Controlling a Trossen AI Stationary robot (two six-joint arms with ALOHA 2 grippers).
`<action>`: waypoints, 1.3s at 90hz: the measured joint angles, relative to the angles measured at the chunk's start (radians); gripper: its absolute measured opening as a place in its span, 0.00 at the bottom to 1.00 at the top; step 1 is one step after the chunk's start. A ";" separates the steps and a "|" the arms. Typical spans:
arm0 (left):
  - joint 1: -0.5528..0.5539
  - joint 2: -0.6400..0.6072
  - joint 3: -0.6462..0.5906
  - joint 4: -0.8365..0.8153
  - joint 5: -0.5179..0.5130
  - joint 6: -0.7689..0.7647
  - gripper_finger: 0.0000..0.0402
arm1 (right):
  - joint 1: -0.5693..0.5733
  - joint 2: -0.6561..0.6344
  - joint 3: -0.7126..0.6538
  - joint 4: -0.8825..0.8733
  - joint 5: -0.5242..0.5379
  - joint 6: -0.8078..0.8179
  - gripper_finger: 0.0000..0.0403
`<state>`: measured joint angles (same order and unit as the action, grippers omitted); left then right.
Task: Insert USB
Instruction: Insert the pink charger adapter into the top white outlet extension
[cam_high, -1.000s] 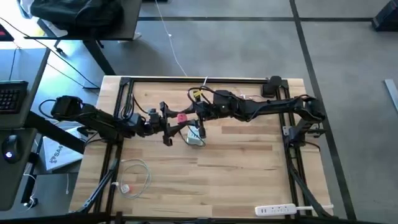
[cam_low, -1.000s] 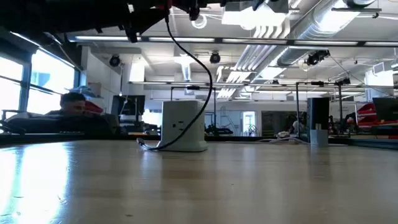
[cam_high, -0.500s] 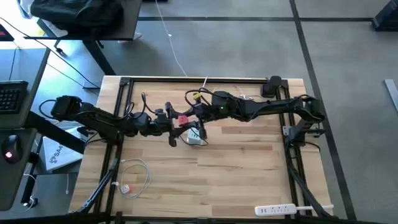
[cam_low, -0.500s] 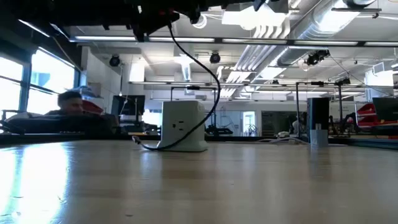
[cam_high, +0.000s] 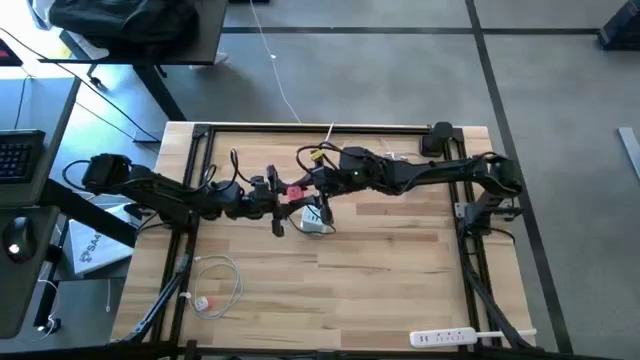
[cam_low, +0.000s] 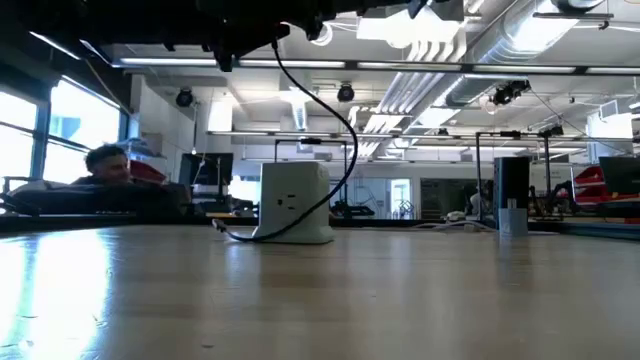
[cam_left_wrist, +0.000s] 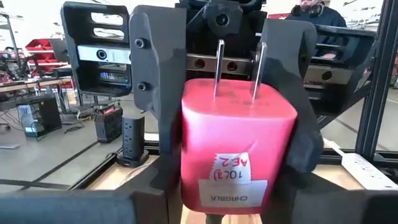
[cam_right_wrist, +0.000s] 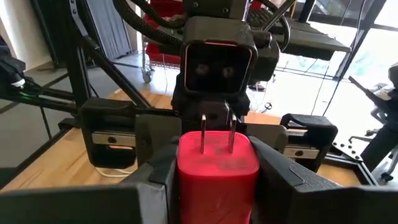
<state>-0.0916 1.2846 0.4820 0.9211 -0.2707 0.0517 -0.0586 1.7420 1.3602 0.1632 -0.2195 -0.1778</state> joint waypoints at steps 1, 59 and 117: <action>0.001 0.000 0.000 -0.001 0.000 -0.002 0.30 | 0.000 0.000 0.000 -0.001 0.000 0.002 0.31; 0.014 0.001 -0.001 -0.008 0.030 -0.012 0.30 | 0.000 0.000 0.000 -0.044 -0.002 -0.002 0.33; -0.002 -0.181 -0.001 -0.352 -0.017 -0.046 0.61 | -0.003 -0.069 0.000 -0.279 0.079 -0.052 0.28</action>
<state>-0.0934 1.1038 0.4812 0.5687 -0.2876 0.0056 -0.0613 1.6734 1.3605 -0.1159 -0.1401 -0.2298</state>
